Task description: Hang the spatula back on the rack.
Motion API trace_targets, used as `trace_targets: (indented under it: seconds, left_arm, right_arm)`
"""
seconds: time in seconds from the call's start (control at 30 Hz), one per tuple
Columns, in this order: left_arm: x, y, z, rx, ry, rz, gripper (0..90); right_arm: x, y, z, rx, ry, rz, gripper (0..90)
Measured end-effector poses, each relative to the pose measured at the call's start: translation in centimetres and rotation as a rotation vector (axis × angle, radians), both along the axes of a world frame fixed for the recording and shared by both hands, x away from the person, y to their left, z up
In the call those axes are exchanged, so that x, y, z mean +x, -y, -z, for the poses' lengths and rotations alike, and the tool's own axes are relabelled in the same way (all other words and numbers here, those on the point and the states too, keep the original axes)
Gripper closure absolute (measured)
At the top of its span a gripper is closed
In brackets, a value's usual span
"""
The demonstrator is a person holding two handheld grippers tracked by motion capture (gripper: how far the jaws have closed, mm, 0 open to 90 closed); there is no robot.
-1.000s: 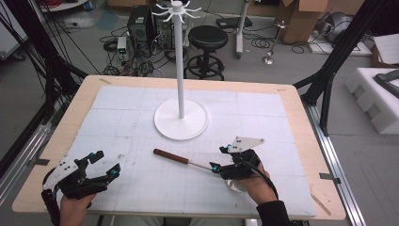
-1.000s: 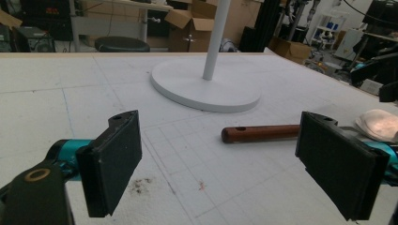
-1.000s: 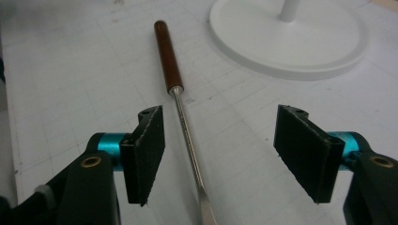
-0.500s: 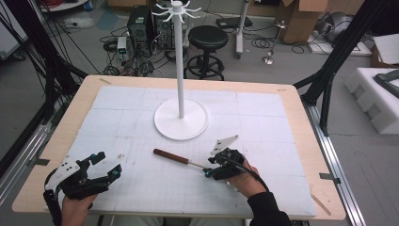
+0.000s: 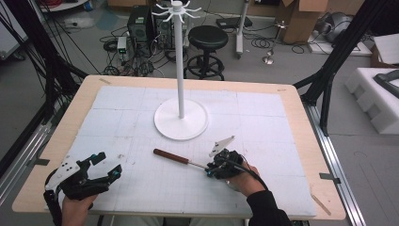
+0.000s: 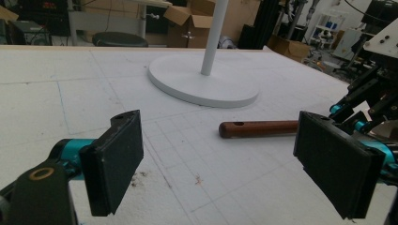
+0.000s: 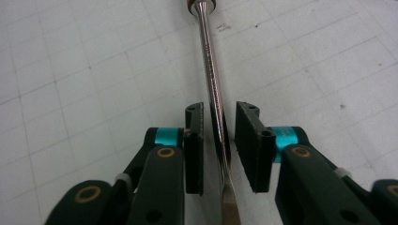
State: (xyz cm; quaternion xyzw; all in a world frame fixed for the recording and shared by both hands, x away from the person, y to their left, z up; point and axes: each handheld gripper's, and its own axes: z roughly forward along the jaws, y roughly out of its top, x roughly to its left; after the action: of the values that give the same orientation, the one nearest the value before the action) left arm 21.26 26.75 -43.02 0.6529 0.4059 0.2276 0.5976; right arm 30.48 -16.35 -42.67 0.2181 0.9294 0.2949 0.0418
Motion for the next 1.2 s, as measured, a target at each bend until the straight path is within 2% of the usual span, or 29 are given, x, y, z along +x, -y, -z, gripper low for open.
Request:
trace_targets:
  seconds: [0.13,0.27,0.43,0.6,0.7,0.93,1.2]
  left_arm:
    - [0.0,0.0,0.1,-0.002,-0.002,-0.001,16.9]
    - [0.1,0.1,0.1,-0.002,-0.003,0.004,19.2]
    - [0.1,0.2,0.2,0.003,-0.006,0.005,19.2]
    - [0.1,0.2,0.3,0.000,-0.009,0.006,19.2]
    - [0.1,0.2,0.3,0.004,-0.010,0.007,19.2]
    - [0.1,0.3,0.4,0.002,-0.016,0.008,19.2]
    - [0.2,0.6,0.2,-0.023,-0.024,0.020,19.3]
  right_arm:
    - [0.0,0.0,0.0,-0.006,0.009,-0.017,78.6]
    - [-0.2,-0.4,-0.1,-0.042,0.036,-0.056,80.8]
    - [-0.2,-0.5,-0.2,-0.052,0.034,-0.064,83.9]
    - [-0.3,-0.6,-0.2,-0.057,0.034,-0.046,84.4]
    - [-0.3,-0.5,-0.2,-0.046,0.014,-0.017,84.6]
    - [-0.8,-0.5,-0.6,-0.027,0.012,-0.026,84.8]
    - [-1.3,0.1,-1.7,0.057,0.030,-0.007,84.7]
